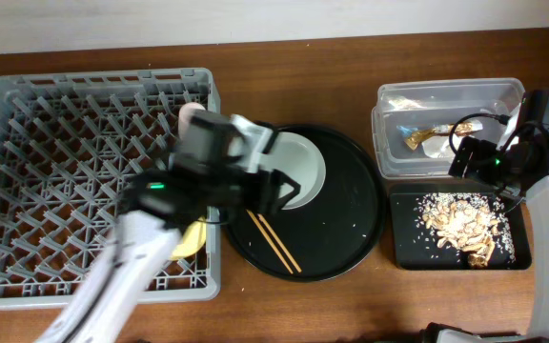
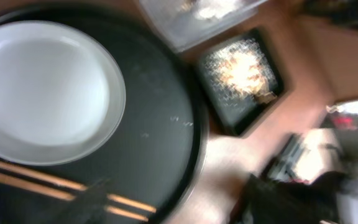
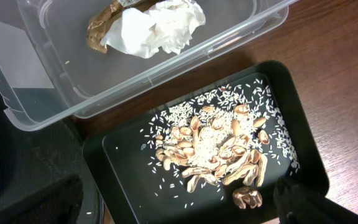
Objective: Sort waste into correct bins and load items into the dishwasher rack
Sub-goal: 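Grasp the white plate with the left gripper and stand it in the rack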
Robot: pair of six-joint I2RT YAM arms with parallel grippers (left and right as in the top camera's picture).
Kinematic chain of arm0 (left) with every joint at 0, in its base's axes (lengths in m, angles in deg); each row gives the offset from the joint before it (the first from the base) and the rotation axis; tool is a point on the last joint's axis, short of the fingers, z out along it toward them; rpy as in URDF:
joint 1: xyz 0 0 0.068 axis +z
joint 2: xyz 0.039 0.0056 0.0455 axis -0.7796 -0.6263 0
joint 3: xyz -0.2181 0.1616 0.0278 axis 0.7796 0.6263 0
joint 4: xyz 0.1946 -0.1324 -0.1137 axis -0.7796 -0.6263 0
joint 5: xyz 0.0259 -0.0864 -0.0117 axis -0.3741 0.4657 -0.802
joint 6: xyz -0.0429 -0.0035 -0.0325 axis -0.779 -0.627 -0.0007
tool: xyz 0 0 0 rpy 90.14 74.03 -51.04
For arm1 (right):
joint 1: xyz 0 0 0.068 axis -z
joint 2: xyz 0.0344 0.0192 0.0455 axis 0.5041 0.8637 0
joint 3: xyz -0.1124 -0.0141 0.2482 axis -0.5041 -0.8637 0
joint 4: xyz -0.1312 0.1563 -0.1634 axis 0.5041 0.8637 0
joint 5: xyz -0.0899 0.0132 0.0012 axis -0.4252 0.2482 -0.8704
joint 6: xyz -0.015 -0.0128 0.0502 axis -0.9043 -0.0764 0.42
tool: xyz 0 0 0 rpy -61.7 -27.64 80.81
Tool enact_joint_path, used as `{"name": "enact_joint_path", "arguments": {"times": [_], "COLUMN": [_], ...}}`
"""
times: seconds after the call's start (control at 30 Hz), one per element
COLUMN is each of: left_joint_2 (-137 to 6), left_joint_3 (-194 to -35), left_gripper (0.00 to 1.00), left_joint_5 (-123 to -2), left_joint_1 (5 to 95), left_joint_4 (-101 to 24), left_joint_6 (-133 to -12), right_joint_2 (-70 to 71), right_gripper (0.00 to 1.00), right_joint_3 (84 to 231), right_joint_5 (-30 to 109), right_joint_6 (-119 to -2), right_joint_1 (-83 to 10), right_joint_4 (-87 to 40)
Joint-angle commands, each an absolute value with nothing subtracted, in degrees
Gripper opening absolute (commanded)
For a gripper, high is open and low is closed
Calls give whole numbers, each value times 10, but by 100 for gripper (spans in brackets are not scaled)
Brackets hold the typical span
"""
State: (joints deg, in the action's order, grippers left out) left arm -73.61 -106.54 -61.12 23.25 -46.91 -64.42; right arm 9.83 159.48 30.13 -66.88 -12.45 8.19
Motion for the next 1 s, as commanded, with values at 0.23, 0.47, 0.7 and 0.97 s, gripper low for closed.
{"name": "enact_joint_path", "arguments": {"times": [0.23,0.47,0.7,0.97], "left_joint_2": [-1025,-1149,-1163,-850], "left_joint_3": [-1068,-1068,-1068,-1139], "left_gripper": [48,45,0,0], "left_joint_5": [-988,-988,-988,-907], "left_joint_1": [56,56,56,81], "left_joint_4": [-178,-75,-102,-176], "left_joint_6": [-711,-710,-710,-711], "right_joint_2": [98,98,98,98], "right_gripper": [99,99,99,99], "right_joint_3": [1601,1601,1601,1601], "right_joint_5": [295,294,294,294], "right_joint_6": [-669,-669,-669,-669], "right_joint_1": [-122,-122,-122,-122], "right_joint_4": [82,82,82,82]}}
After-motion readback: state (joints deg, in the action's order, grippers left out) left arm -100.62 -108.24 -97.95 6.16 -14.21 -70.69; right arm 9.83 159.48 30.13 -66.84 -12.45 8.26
